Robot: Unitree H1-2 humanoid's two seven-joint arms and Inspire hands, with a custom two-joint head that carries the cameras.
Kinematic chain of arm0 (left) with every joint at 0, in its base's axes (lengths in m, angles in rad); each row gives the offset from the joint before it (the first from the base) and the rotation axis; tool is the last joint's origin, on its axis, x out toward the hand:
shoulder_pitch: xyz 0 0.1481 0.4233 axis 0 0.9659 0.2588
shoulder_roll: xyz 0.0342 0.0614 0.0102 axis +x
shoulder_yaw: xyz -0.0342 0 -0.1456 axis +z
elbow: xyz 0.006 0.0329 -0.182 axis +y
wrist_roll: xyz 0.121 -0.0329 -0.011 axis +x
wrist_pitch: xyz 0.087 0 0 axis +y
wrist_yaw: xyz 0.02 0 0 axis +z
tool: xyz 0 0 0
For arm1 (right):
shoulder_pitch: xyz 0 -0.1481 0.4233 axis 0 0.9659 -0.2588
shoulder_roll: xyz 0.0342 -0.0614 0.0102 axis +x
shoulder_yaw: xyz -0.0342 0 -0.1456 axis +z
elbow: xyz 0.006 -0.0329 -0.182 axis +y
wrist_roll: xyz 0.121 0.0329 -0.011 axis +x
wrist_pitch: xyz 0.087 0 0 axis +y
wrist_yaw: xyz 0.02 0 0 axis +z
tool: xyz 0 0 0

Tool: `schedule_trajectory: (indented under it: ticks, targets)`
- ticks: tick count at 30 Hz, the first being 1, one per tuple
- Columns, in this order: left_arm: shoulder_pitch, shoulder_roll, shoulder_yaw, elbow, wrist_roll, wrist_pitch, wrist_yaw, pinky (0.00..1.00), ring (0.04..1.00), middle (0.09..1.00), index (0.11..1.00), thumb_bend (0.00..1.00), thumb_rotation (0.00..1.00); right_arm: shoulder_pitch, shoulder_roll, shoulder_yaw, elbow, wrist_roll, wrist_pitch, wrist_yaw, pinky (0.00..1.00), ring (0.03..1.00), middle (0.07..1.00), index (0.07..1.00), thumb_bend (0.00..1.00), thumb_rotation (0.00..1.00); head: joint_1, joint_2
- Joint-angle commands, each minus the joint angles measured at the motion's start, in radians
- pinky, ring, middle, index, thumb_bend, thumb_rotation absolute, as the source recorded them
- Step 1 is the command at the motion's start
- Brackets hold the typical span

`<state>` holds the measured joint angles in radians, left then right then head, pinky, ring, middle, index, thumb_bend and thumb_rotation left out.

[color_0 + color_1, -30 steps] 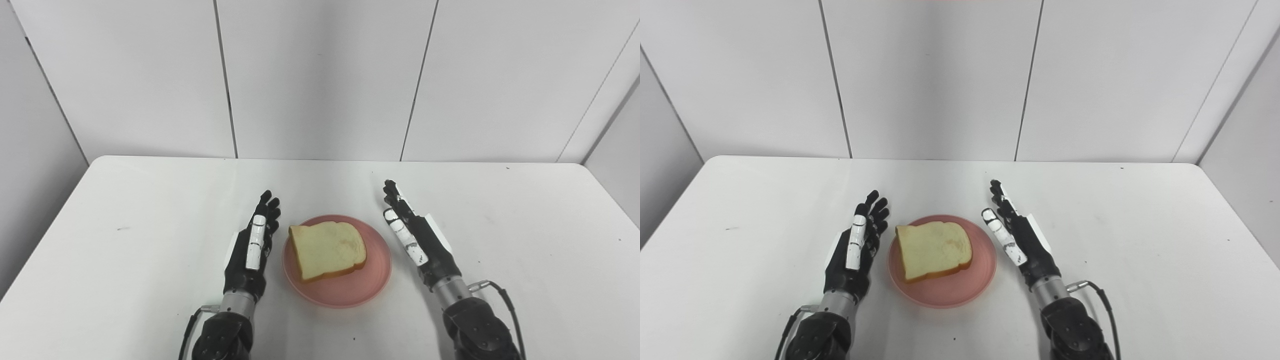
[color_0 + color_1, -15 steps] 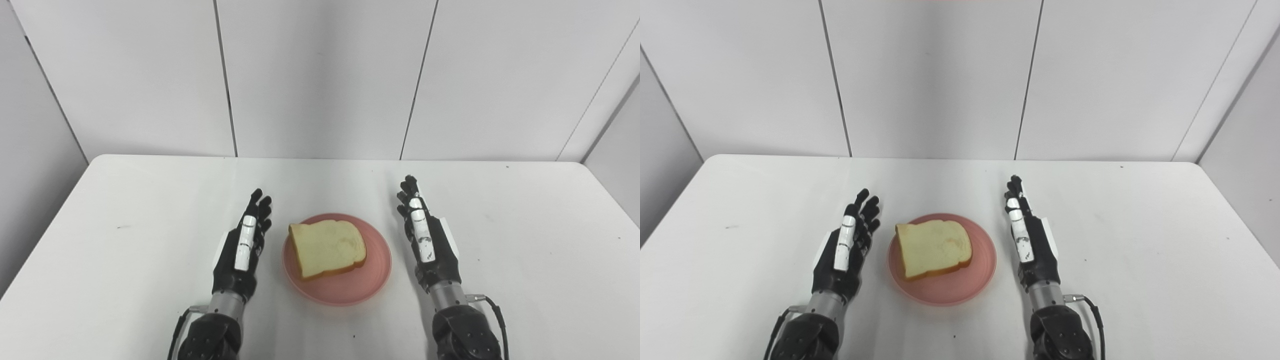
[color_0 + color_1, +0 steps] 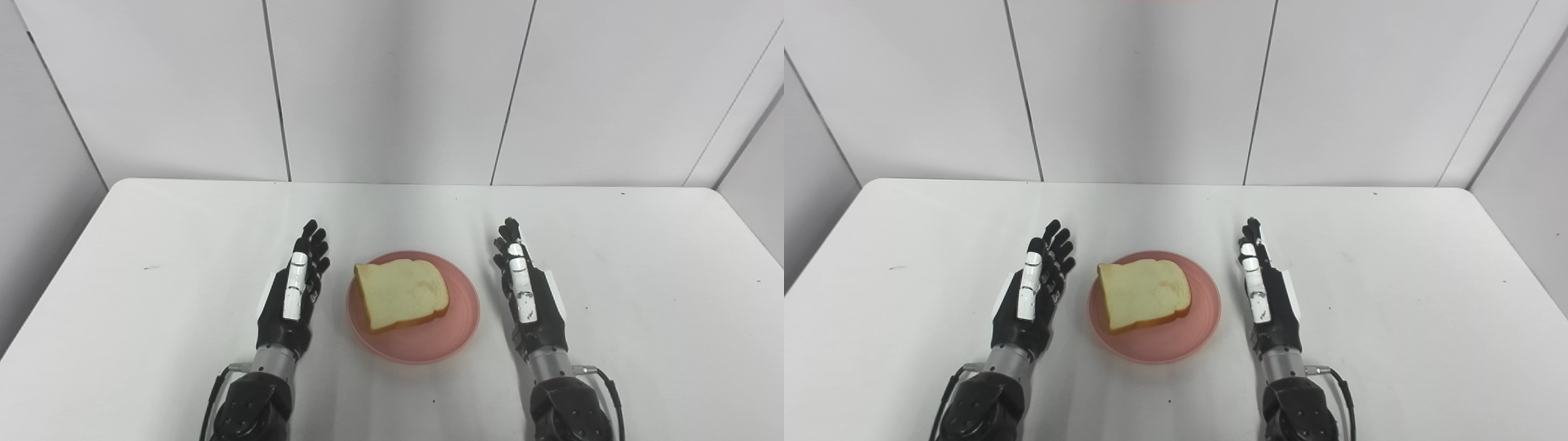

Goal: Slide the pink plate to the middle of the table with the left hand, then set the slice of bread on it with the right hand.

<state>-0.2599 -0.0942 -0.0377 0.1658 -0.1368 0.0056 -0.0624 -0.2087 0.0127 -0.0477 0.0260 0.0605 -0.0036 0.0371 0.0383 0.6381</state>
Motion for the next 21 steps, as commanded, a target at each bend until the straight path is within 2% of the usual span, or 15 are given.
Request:
schedule_trajectory:
  ticks: [1, 13, 21]
  targets:
    - [-0.023, -0.016, -0.004, -0.036, 0.003, -0.011, 0.001, 1.00, 1.000, 0.998, 0.975, 0.64, 1.00, -0.021, 0.002, 0.011, -0.027, 0.008, -0.021, 0.010, 1.00, 1.000, 1.000, 1.000, 0.60, 0.98, 0.002, 0.000]
    - [-0.028, -0.025, 0.006, -0.029, -0.006, -0.015, -0.001, 1.00, 1.000, 1.000, 0.987, 0.63, 1.00, -0.024, -0.015, 0.012, -0.027, 0.039, 0.005, 0.017, 1.00, 1.000, 1.000, 1.000, 0.60, 0.94, 0.013, -0.007]
    - [-0.028, -0.026, 0.008, -0.030, 0.003, -0.010, 0.007, 1.00, 1.000, 1.000, 0.978, 0.64, 0.99, -0.028, -0.025, 0.012, -0.035, 0.046, 0.001, 0.018, 1.00, 1.000, 1.000, 1.000, 0.58, 0.96, 0.013, -0.008]
